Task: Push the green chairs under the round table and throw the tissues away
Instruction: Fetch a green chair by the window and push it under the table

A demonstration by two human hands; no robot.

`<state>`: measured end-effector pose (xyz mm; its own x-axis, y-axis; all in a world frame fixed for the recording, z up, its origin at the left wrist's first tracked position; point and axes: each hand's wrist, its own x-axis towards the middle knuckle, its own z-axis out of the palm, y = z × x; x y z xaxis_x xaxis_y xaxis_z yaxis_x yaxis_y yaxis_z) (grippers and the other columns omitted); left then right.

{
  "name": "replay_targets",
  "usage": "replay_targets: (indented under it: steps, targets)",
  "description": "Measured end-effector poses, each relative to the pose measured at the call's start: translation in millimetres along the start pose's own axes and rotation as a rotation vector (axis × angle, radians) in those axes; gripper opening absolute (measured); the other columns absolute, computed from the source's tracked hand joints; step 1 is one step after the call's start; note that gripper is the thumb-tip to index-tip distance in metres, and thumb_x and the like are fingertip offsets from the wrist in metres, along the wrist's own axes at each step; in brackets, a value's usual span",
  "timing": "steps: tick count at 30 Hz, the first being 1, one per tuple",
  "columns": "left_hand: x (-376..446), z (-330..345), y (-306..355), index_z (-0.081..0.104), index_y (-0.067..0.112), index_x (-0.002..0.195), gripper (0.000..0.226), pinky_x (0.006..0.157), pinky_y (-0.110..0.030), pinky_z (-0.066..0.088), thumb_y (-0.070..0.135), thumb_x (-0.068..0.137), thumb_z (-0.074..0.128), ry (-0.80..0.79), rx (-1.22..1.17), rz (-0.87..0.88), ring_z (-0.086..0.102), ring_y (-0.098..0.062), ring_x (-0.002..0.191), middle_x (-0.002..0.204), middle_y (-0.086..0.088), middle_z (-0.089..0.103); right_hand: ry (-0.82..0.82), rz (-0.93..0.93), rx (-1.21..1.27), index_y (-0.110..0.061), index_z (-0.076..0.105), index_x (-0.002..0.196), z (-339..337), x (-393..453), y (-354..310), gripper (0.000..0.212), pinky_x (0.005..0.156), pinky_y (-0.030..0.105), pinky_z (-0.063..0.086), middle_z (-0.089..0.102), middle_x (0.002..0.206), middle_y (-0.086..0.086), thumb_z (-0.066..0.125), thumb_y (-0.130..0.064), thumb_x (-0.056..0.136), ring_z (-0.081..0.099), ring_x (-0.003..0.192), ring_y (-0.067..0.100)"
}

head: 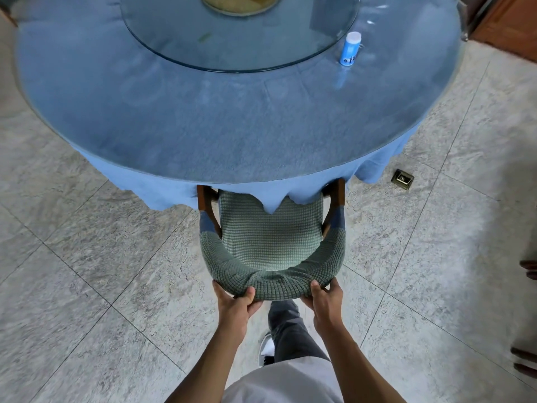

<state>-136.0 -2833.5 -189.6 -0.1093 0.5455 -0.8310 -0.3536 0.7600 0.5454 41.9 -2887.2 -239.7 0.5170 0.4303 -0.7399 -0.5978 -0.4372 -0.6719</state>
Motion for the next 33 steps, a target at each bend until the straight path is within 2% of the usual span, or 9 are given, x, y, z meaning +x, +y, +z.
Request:
replay_targets:
  steps: [4, 10, 14, 18, 27, 33]
  targets:
    - [12.6, 22.3, 15.7, -0.001, 0.038, 0.159, 0.106, 0.098, -0.059, 0.050, -0.018, 0.090, 0.057, 0.010, -0.011, -0.012, 0.050, -0.043, 0.129, 0.161, -0.015, 0.026, -0.006, 0.012, -0.007, -0.004, 0.051, 0.125, 16.0, 17.5, -25.2, 0.028, 0.086, 0.057, 0.058, 0.062, 0.122, 0.023, 0.047, 0.007, 0.099, 0.064, 0.109, 0.041]
    - [29.0, 49.3, 35.5, 0.001, 0.038, 0.159, 0.105, 0.098, -0.061, 0.050, -0.019, 0.090, 0.056, 0.046, -0.019, -0.024, 0.051, -0.044, 0.127, 0.160, -0.016, 0.027, -0.029, -0.003, -0.026, -0.004, 0.050, 0.126, 35.5, 38.6, -55.0, 0.031, 0.076, 0.045, 0.062, 0.062, 0.121, 0.022, 0.046, 0.008, 0.099, 0.064, 0.110, 0.041]
    - [40.4, 64.8, 47.3, 0.005, 0.039, 0.158, 0.105, 0.091, -0.055, 0.053, -0.018, 0.089, 0.059, 0.071, -0.009, -0.005, 0.056, -0.037, 0.113, 0.158, -0.015, 0.031, -0.036, -0.002, -0.051, -0.006, 0.051, 0.123, 47.3, 55.5, -70.0, 0.030, 0.081, 0.051, 0.060, 0.061, 0.124, 0.024, 0.046, 0.008, 0.097, 0.062, 0.112, 0.044]
    - [49.9, 80.1, 60.2, 0.004, 0.039, 0.159, 0.105, 0.093, -0.057, 0.052, -0.018, 0.089, 0.058, 0.079, -0.021, -0.006, 0.055, -0.035, 0.114, 0.157, -0.014, 0.030, -0.054, 0.002, -0.075, -0.007, 0.050, 0.121, 59.9, 69.2, -86.3, 0.028, 0.082, 0.054, 0.060, 0.061, 0.123, 0.024, 0.046, 0.008, 0.097, 0.062, 0.112, 0.044]
    - [68.4, 106.4, 80.5, 0.005, 0.037, 0.159, 0.102, 0.095, -0.057, 0.051, -0.018, 0.090, 0.057, 0.082, -0.065, 0.013, 0.053, -0.035, 0.116, 0.156, -0.013, 0.031, -0.089, -0.019, -0.102, -0.001, 0.049, 0.122, 83.1, 91.9, -119.2, 0.026, 0.076, 0.044, 0.062, 0.061, 0.121, 0.021, 0.046, 0.007, 0.098, 0.063, 0.110, 0.041]
    - [80.6, 116.6, 93.9, 0.001, 0.040, 0.159, 0.105, 0.099, -0.060, 0.049, -0.018, 0.091, 0.056, 0.098, -0.084, -0.014, 0.054, -0.035, 0.114, 0.159, -0.014, 0.028, -0.086, -0.012, -0.130, -0.004, 0.049, 0.119, 97.0, 104.6, -129.8, 0.023, 0.081, 0.050, 0.061, 0.060, 0.121, 0.022, 0.046, 0.006, 0.098, 0.062, 0.111, 0.042]
